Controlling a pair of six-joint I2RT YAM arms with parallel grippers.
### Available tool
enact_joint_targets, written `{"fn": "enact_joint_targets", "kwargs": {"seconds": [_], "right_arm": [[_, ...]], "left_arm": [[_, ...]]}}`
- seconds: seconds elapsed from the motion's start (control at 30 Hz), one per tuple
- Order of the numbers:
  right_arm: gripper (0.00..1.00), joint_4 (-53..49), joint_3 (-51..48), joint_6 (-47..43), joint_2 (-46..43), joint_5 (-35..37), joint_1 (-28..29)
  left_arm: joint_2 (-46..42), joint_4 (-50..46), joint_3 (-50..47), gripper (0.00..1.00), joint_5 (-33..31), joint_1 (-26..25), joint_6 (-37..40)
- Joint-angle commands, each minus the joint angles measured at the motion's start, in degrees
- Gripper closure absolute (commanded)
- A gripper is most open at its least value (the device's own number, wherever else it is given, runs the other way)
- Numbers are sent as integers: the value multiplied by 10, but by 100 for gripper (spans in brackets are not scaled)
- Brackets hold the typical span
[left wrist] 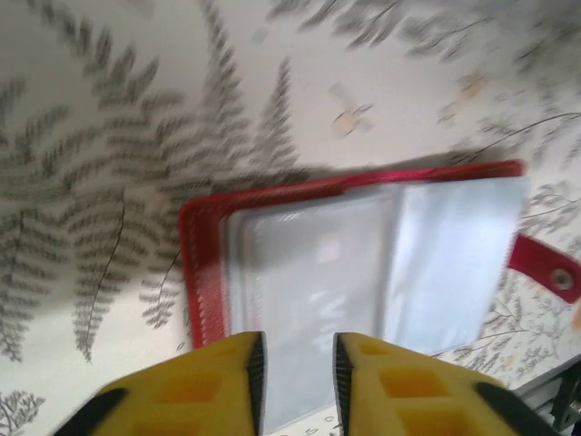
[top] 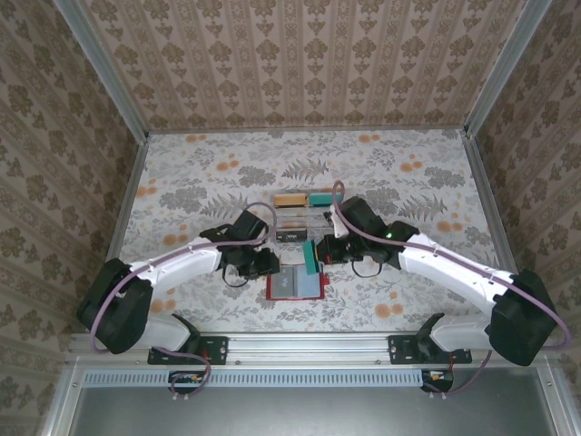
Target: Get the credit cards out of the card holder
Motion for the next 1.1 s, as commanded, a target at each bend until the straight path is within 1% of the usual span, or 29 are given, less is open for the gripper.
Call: {"fn": "enact_joint_targets", "kwargs": {"seconds": [0.0,0.07,0.13,0.17,0.2,0.23,0.3,0.37,0.4,0.43,0.47,0.57,0.63,0.67,0.7,0.73,0.83,0.87,1.07], "right_arm": [[100,-113,77,-122,18,38,-4],[100,-149,125,-184,36,64,-4],[100,-169,157,-249,50,87,-4],[100,-170,167,-287,55,105,-4],[100,-173,174,-317,58,126,-4],[100,-174,182,-348,58,153,-4],[100,-173,196,-418,78,185,-4],[100,-166,208,-485,88,225,-4],[100,-164,215,-516,95,240,-4],[100,-164,226,-544,104,256,-4],[100,-166,238,-573,115,269,-5],[100,-178,273,-649,153,303,-5],[100,-189,295,-686,176,314,-5],[100,-184,296,-710,181,316,-6],[100,-180,294,-733,183,315,-6],[100,-173,291,-756,187,319,-5],[100,-158,293,-809,201,336,-7],[100,-161,297,-823,205,334,-9],[100,-150,310,-855,231,341,-19]], "left_arm": [[-27,-40,37,59,-7,18,28],[-37,-52,50,49,-6,32,38],[-49,-60,60,43,-2,47,47],[-56,-64,64,41,-1,55,52],[-62,-67,68,37,1,62,56],[-70,-71,71,36,3,70,60],[-83,-75,74,35,6,84,70],[-96,-78,73,31,9,98,77],[-100,-76,72,30,10,103,79],[-105,-76,70,26,11,108,80],[-109,-75,70,20,13,113,83],[-114,-79,72,14,13,123,91],[-115,-83,76,12,13,127,96],[-116,-86,78,6,11,130,99],[-117,-88,79,5,10,132,102],[-118,-91,80,0,8,135,104],[-122,-97,82,0,5,138,108],[-123,-98,81,0,4,150,108],[-122,-93,75,0,8,167,108]]}}
